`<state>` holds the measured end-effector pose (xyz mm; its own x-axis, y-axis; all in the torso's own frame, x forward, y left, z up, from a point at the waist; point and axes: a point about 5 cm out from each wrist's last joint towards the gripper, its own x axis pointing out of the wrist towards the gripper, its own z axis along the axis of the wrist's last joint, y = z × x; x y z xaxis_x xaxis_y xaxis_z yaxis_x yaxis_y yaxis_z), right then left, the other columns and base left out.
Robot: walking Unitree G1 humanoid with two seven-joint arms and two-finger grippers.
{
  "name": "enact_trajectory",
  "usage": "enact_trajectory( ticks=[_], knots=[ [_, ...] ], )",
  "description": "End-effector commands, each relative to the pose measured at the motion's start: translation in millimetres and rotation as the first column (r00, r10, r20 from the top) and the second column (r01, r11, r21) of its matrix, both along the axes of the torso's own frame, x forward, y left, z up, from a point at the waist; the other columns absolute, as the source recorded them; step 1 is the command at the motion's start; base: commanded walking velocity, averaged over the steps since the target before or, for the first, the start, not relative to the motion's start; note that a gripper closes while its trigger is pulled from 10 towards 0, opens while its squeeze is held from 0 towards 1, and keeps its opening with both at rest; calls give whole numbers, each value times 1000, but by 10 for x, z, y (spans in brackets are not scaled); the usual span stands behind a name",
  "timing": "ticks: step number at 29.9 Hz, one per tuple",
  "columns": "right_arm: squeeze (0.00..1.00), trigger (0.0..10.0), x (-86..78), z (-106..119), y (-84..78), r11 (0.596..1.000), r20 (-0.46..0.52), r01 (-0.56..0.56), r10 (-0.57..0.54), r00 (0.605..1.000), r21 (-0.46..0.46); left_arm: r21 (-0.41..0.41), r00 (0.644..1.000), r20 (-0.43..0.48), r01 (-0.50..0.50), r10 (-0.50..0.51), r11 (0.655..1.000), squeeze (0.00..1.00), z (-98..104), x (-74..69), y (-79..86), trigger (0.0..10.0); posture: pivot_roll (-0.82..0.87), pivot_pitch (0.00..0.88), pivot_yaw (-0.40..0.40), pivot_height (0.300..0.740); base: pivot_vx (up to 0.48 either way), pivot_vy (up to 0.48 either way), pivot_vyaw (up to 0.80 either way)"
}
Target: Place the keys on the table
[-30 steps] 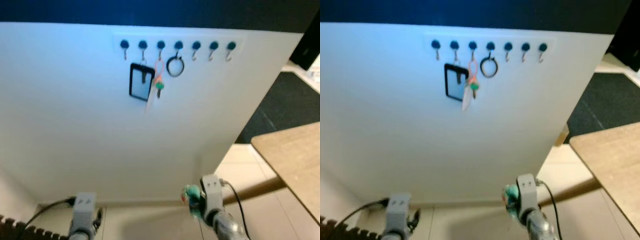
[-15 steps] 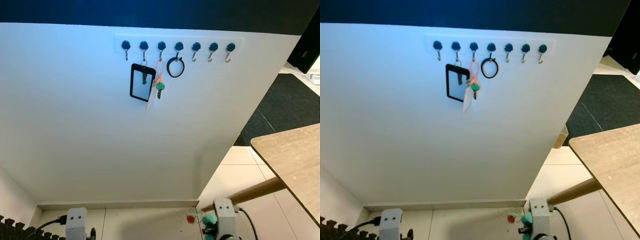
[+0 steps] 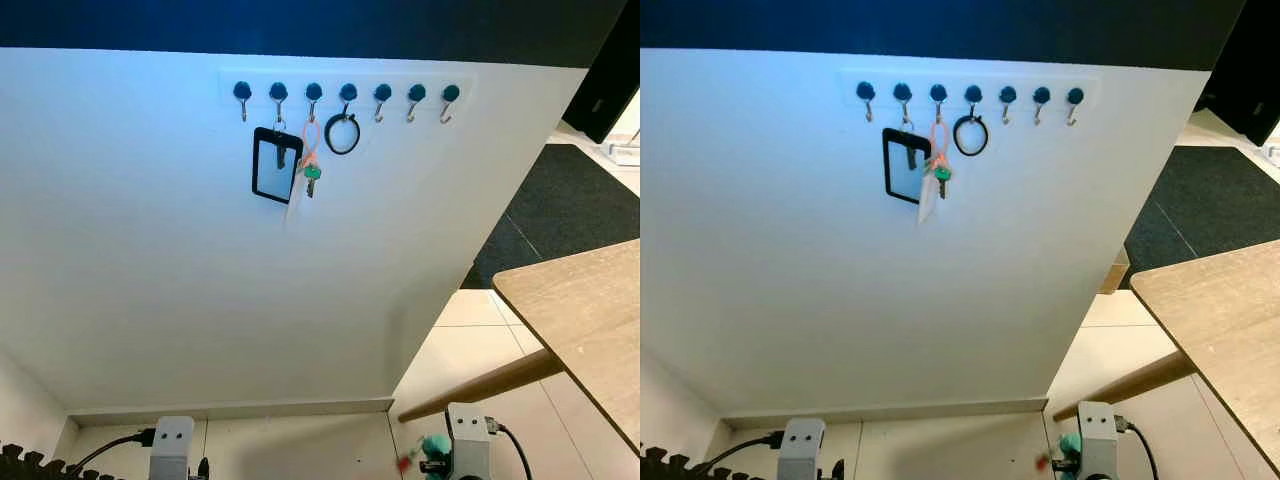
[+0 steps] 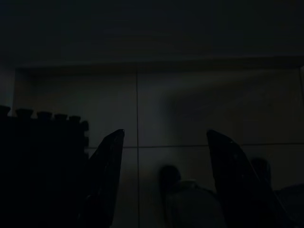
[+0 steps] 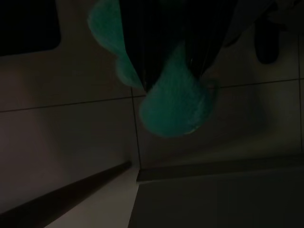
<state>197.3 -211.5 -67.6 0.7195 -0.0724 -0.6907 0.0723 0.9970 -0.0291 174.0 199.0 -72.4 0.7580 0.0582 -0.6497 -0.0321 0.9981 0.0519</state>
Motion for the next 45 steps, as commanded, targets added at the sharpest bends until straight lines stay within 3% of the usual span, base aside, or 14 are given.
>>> enact_trajectory(
  ticks=[1,8,45],
  knots=[
    [0,10000,-51,-27,-14,1000,-18,-6,5,1000,-4,-6,1000,-13,-4,4,1000,0,-36,-56,-31,10000,47,58,-47,740,0,0,0],
    [0,10000,-39,-25,9,1000,-17,-24,24,1000,-5,0,1000,-7,10,-10,1000,0,-38,-60,-29,10000,48,60,-49,740,0,0,0],
    [0,10000,-12,-23,104,994,-14,-111,111,994,-1,-15,997,58,-45,45,999,0,-15,-68,-10,10000,60,40,-63,740,0,0,-800]
  ],
)
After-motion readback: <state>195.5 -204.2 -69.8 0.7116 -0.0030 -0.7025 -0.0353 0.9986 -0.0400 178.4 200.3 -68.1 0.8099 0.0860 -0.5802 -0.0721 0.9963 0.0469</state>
